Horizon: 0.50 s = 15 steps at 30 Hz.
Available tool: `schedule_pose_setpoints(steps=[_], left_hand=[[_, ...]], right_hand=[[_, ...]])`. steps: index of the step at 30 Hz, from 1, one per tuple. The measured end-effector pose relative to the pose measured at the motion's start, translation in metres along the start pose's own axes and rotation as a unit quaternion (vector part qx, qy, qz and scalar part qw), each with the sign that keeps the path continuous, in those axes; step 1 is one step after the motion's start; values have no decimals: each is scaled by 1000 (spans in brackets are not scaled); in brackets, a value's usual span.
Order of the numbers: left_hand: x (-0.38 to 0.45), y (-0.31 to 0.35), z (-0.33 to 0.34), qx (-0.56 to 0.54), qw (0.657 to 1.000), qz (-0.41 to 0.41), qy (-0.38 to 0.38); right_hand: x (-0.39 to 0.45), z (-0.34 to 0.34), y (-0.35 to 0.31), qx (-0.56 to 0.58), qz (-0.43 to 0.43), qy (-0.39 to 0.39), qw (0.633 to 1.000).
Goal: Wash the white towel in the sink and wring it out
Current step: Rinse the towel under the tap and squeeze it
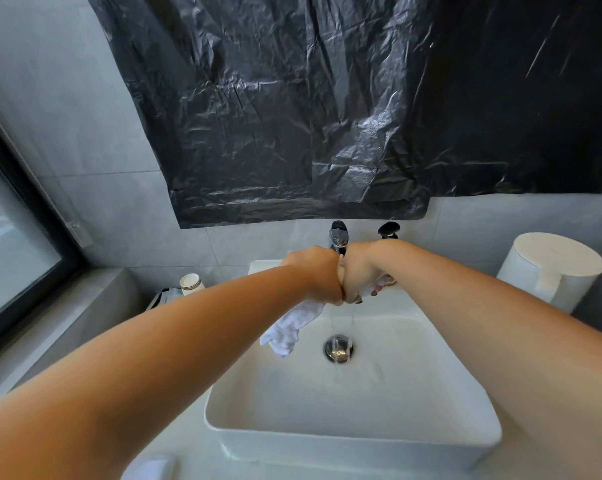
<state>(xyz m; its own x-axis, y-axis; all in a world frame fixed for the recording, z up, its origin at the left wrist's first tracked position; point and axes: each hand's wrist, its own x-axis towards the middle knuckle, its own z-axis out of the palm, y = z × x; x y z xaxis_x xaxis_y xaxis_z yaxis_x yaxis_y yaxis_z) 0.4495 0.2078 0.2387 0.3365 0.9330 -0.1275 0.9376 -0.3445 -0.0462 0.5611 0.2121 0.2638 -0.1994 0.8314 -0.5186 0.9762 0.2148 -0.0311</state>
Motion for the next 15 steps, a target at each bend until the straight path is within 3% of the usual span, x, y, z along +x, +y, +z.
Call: schedule_pose_setpoints(steps=[5, 15], left_hand=[[-7, 0, -3, 59, 996, 44, 52], [-7, -1, 9, 157, 981, 79, 87]], right_hand=[[6, 1, 9, 48, -3, -75, 996], [15, 18, 13, 149, -11, -119, 982]])
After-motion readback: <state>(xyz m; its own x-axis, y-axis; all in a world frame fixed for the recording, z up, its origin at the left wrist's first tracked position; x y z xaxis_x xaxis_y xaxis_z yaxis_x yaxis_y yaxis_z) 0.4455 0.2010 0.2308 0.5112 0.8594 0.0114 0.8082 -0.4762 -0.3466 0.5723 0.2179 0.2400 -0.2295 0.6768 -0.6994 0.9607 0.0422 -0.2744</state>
